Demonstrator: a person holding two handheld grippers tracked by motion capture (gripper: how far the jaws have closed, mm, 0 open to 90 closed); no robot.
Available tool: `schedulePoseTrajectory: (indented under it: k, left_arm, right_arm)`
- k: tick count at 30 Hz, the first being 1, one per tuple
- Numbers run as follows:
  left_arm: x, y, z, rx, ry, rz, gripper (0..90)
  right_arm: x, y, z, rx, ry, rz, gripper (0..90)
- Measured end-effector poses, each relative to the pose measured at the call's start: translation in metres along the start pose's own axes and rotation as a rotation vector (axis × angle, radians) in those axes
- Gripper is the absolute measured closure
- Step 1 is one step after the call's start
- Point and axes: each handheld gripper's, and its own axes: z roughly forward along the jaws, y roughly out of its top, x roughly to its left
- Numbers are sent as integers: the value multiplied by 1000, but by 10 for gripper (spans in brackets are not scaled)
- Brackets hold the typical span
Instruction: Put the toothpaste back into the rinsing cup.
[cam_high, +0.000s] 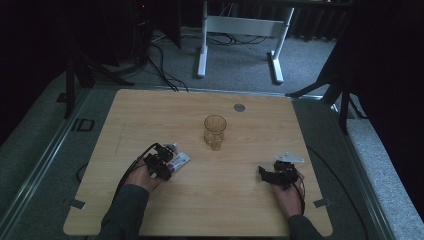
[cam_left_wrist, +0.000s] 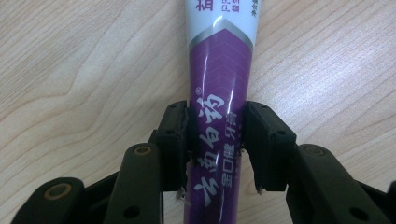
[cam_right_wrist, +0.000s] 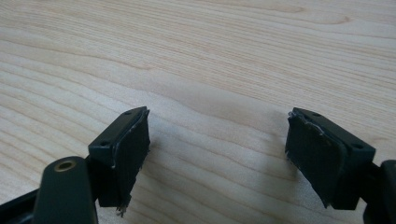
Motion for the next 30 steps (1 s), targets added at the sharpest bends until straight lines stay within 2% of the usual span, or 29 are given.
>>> schedulePoseTrajectory:
  k: [2, 10, 12, 25, 30]
  left_arm:
    - [0, 1, 2, 10, 1, 11, 600]
    - [1, 3, 7, 15, -11, 4, 600]
    - [1, 4, 7, 24, -9, 14, 600]
    - [2, 9, 11, 37, -11, 5, 593]
    - [3, 10, 11, 34, -24, -8, 611]
  right_arm:
    - [0, 0, 0, 0, 0, 0, 216]
    - [0, 0, 0, 0, 0, -1, 216]
    - [0, 0, 0, 0, 0, -1, 216]
    - [0, 0, 0, 0, 0, -1, 216]
    - [0, 0, 0, 0, 0, 0, 216]
